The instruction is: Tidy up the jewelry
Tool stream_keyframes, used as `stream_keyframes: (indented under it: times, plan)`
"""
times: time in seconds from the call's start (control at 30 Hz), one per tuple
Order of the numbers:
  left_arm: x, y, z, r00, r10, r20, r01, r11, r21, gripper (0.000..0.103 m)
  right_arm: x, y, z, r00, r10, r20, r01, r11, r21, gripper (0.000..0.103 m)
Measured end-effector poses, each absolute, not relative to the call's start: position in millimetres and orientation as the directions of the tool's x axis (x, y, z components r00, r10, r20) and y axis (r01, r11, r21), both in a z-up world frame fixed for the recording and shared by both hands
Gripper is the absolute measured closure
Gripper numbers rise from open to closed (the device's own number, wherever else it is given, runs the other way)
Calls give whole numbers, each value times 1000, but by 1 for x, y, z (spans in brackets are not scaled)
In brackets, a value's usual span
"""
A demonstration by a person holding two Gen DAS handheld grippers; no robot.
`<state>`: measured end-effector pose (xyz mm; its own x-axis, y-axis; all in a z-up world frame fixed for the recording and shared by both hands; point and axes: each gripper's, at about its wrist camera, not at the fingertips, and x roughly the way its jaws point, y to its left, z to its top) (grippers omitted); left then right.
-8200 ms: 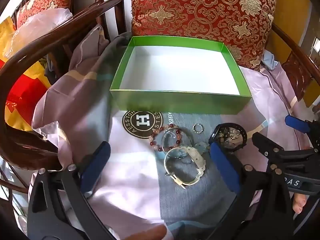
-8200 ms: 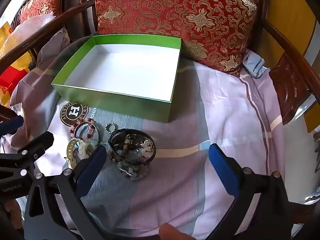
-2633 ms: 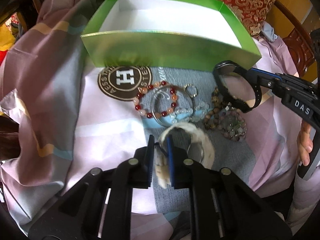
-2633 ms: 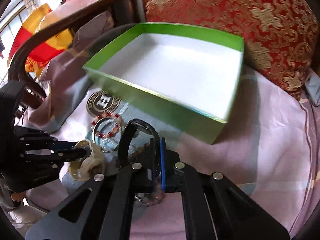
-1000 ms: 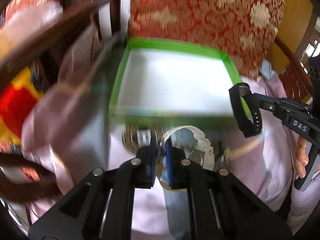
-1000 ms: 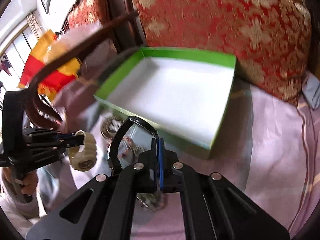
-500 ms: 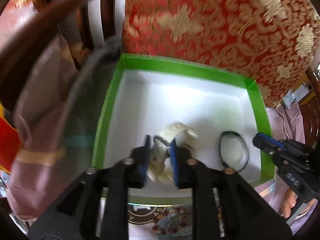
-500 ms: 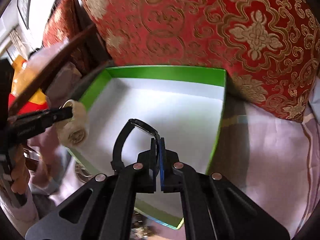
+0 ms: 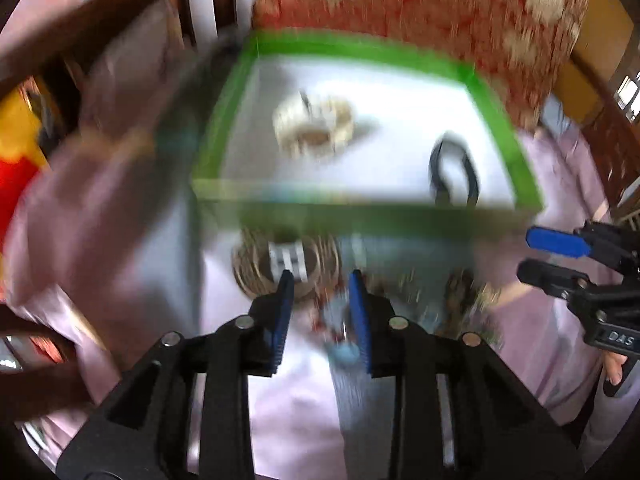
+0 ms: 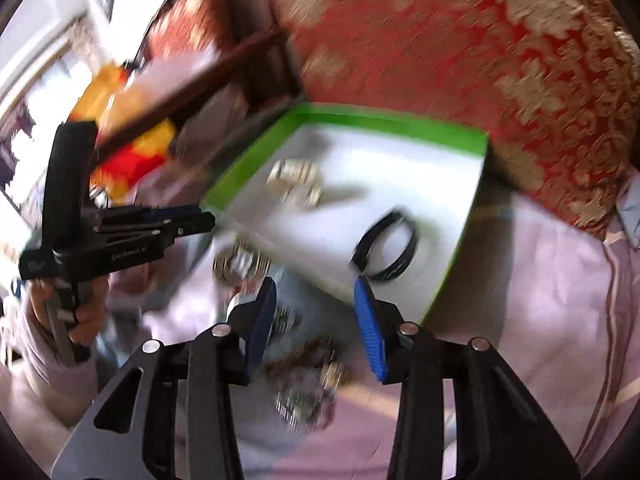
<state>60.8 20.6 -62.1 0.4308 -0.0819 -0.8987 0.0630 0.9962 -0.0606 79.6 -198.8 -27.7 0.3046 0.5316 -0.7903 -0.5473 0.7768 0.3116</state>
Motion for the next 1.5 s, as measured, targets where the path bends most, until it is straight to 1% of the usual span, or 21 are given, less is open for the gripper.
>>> stream_keyframes:
  times: [0.13,0.17,0.23,0.33,0.37,0.4,0.43,0.5,0.57,0.6,0.83,0.97,1.0,1.03,1.07,1.33,1.37,1.4,1.43,1.47,1.5]
  plan:
    - [59,9,-92,365,-88,-927,78,995,-63,74,77,-193,-73,237,432,-870,-512,817,266,61]
    - [59,5,-95,362,-85,-928,87,995,-57,73,78,-194,-82,221,410,-885,-507,823,255,61]
    - [59,-1,-98,374,-63,-925,97,995,-29,71,78,-186,-91,202,386,-900,-512,825,239,61]
    - [60,-4,-100,377,-55,-925,96,995,-20,71,76,-180,-101,185,348,-919,-533,821,204,61]
    - [60,-4,-100,378,-52,-925,96,995,-17,71,74,-178,-100,197,335,-921,-546,818,181,63]
    - [61,-5,-100,380,-48,-924,96,995,-12,71,73,-171,-100,200,325,-924,-555,815,166,68]
    - [61,-4,-100,381,-47,-923,95,995,-12,71,73,-170,-99,197,319,-927,-562,811,160,79]
    - [60,-3,-99,380,-51,-923,90,996,-18,73,73,-171,-99,190,322,-928,-559,812,168,79]
    - [62,-1,-98,380,-44,-924,84,996,-13,80,74,-172,-97,190,331,-924,-556,812,176,81]
    - [62,0,-99,381,-41,-924,83,996,-9,81,76,-174,-96,193,332,-924,-551,815,178,81]
    - [58,5,-96,389,-44,-920,79,997,-14,81,90,-185,-99,183,345,-921,-504,837,213,81]
    - [53,4,-88,401,-90,-911,95,994,-57,81,89,-197,-89,238,345,-908,-506,842,187,80]
    - [52,3,-87,402,-107,-909,106,992,-70,81,89,-198,-87,248,346,-905,-506,843,183,77]
    - [53,2,-88,400,-112,-910,112,991,-72,81,88,-198,-85,261,344,-902,-506,844,176,70]
    - [54,0,-90,395,-104,-913,113,992,-64,81,88,-198,-85,266,338,-903,-506,846,168,65]
    - [67,-2,-105,362,-124,-924,101,990,-93,81,73,-183,-94,239,311,-920,-536,832,141,65]
    - [67,-2,-105,363,-121,-924,103,991,-90,82,72,-182,-96,233,310,-922,-540,830,143,65]
    - [67,-3,-105,363,-115,-925,104,991,-83,89,72,-181,-98,228,310,-923,-544,827,143,65]
    - [66,-3,-107,363,-107,-926,103,992,-74,93,71,-180,-98,233,303,-924,-548,826,133,69]
    - [67,-4,-107,362,-99,-927,101,993,-67,98,69,-178,-98,239,295,-925,-556,822,119,80]
    - [66,-4,-106,360,-103,-927,100,992,-71,98,67,-177,-97,239,297,-925,-563,818,117,80]
